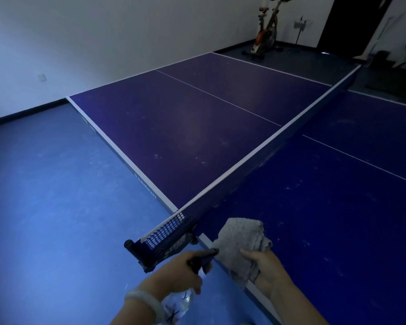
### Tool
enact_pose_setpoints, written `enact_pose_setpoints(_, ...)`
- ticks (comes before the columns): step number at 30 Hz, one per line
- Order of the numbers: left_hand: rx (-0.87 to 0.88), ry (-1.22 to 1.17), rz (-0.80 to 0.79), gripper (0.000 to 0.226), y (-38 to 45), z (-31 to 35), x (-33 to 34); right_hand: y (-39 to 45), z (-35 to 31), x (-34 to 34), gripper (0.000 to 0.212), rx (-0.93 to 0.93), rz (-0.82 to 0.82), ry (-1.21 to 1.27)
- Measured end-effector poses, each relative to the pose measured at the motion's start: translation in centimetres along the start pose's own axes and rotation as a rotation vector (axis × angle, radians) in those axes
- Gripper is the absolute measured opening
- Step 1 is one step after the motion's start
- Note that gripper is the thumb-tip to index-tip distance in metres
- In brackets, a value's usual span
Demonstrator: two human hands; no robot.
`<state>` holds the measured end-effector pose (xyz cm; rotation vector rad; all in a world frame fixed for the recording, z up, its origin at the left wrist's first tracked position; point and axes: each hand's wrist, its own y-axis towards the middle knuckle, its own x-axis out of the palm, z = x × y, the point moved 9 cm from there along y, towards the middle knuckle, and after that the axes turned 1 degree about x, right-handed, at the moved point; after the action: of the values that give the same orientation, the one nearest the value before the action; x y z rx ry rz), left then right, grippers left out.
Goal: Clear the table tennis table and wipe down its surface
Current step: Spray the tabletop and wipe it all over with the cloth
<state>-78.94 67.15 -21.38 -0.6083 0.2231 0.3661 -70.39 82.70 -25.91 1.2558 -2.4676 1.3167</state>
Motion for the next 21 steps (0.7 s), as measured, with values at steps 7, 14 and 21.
enact_pose_setpoints(7, 0.002, 0.038, 0.229, 0.031, 1.0, 2.2, -2.5, -0.2, -0.3, -0.4, 0.034, -0.017, -0.012, -0.098)
enact_pose_setpoints(14, 0.034, 0.069, 0.159, 0.054, 0.6, 2.0, -0.9, -0.2, -0.9, -0.8, 0.039, -0.026, -0.034, -0.187)
enact_pose_setpoints(21, -0.025, 0.094, -0.004, 0.061, -0.6, -0.7, 1.5, -0.1, -1.5, -1.4, 0.044, -0.041, -0.033, -0.283)
